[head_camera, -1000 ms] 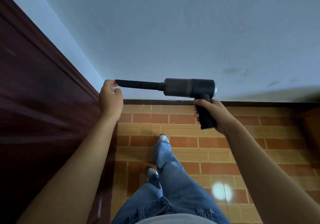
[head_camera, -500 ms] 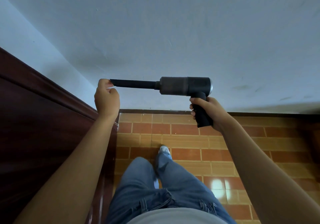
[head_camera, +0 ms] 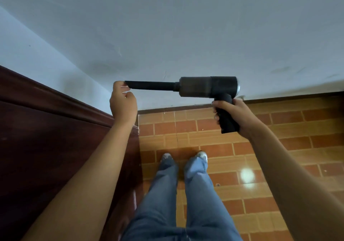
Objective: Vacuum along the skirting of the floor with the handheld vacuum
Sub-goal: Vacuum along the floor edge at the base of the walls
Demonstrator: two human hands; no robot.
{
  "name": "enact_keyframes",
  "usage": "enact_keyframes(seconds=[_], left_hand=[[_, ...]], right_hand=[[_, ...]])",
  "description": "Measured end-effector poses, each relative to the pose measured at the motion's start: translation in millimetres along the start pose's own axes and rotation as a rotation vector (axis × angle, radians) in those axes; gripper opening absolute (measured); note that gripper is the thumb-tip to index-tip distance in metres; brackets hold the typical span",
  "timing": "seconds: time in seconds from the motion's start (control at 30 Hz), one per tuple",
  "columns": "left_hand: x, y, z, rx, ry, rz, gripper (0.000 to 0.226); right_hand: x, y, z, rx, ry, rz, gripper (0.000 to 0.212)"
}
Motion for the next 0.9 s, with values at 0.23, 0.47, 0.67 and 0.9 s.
enact_keyframes(seconds=[0.23,0.47,0.67,0.9], left_hand=[[55.7,29.0,-6.2,0.019,-0.027,-0.011,0.037],[141.3,94.2,-12.8,0.038,-0.021,-0.049,0.039],[225.7,181.3,-33.0,0.081,0.027,-0.121,0.038],[315.4,293.8,-76.3,0.172,0.083,-0.159,0.044]], right_hand=[[-57.1,5.1,-10.3,-0.002,0.03,-0.033,0.011],[-161.0,-6.8,-39.9,0.033,0.08,-0.101,0.02],[-271.6,-28.1,-89.4,0.043,0.109,-0.211,0.027],[-398.9,-44.2,-169.1,0.052,0.127,-0.294,0.017]])
Point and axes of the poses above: each hand's wrist, its own z-axis away from the middle knuckle, its own y-axis out of the palm, x = y × z, the point moved 10 cm from there along -z, towards the middle knuckle, and after that the axes turned 8 degrees about -y, right-handed, at the moved point
